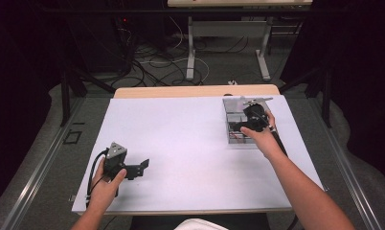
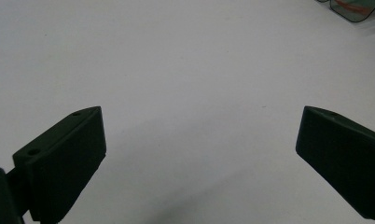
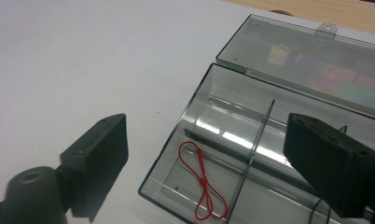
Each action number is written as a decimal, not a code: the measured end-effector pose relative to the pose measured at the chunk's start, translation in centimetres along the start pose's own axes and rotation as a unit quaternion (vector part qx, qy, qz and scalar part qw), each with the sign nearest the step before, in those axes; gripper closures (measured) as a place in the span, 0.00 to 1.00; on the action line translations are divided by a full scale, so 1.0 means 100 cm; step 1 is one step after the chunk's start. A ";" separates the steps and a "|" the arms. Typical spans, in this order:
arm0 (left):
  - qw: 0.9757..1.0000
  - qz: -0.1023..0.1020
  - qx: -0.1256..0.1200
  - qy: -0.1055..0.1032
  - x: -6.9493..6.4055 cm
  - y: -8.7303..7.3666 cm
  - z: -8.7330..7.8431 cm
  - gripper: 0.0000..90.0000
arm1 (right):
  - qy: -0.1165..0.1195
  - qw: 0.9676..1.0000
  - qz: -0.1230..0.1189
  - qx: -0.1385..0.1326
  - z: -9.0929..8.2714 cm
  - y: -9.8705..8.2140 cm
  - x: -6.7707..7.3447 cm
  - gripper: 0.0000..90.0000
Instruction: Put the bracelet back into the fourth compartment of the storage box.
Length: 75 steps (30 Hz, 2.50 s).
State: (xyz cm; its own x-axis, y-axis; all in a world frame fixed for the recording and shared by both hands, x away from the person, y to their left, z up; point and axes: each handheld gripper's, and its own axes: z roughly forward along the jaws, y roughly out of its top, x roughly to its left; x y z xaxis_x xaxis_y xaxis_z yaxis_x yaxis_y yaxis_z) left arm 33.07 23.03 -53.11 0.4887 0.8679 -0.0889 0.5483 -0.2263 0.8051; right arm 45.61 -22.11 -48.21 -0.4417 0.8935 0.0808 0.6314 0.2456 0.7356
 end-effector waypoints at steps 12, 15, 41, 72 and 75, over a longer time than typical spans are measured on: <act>1.000 0.000 0.001 0.001 0.000 0.000 -0.001 0.02 | 0.003 1.000 -0.001 -0.030 -0.019 -0.004 0.016 0.00; 1.000 -0.003 0.000 0.000 0.000 0.000 -0.001 0.02 | 0.010 0.999 -0.006 -0.038 -0.026 -0.006 0.019 0.00; 1.000 0.000 -0.002 0.000 0.000 0.000 -0.002 0.02 | 0.054 0.994 -0.068 -0.068 -0.069 -0.037 0.036 0.00; 1.000 -0.002 0.002 0.000 -0.001 0.000 -0.003 0.02 | 0.047 0.993 -0.045 -0.099 -0.092 -0.098 0.011 0.00; 1.000 -0.002 0.001 -0.001 -0.001 0.000 -0.003 0.02 | 0.042 0.994 -0.039 -0.093 -0.092 -0.103 0.008 0.00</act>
State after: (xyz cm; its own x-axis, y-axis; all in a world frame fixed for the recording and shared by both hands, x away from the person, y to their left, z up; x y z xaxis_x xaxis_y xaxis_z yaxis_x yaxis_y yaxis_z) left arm 32.79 23.08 -52.89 0.4870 0.8684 -0.0932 0.5522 -0.2235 0.8032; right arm 32.88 -27.36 -49.53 -0.5422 0.8375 0.0686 0.4676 0.2328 0.8527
